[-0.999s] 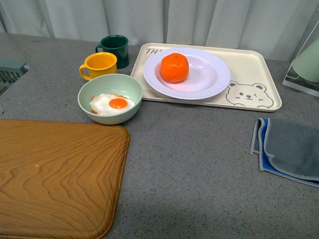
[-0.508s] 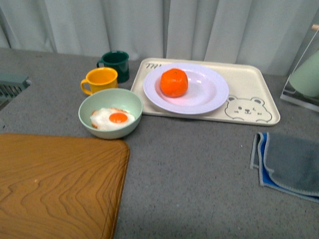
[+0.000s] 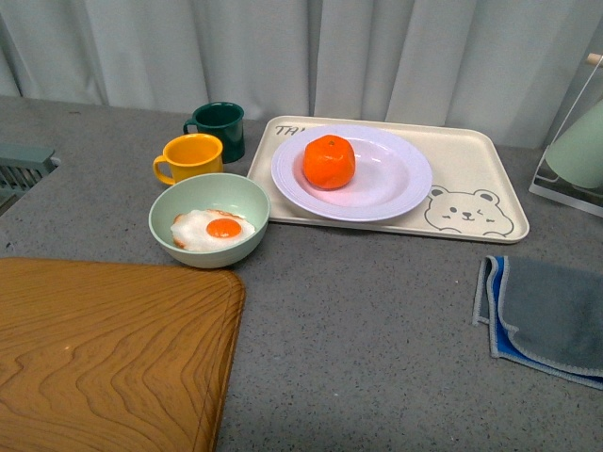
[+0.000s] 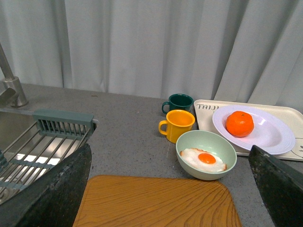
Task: Place orange and plate with both arms
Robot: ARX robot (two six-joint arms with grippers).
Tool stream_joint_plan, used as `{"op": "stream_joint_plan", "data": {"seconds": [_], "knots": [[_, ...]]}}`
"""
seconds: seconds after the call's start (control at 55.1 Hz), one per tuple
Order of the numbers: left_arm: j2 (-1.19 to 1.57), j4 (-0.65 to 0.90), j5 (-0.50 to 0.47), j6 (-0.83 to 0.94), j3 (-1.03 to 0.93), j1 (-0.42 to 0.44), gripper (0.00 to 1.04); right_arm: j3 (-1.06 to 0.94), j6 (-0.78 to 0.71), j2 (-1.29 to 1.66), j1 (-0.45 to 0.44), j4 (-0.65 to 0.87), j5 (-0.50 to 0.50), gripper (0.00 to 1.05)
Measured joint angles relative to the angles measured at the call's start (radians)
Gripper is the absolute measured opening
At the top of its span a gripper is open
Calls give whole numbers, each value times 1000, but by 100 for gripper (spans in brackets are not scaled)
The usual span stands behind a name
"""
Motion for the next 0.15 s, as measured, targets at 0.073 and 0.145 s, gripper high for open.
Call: {"op": "stream_joint_plan", "data": {"seconds": [0.073, 0.145], "knots": [[0, 0, 0, 0, 0, 0, 98, 0, 0, 0, 0, 0, 0, 95], [0, 0, 0, 0, 0, 0, 98, 0, 0, 0, 0, 0, 0, 95]]}}
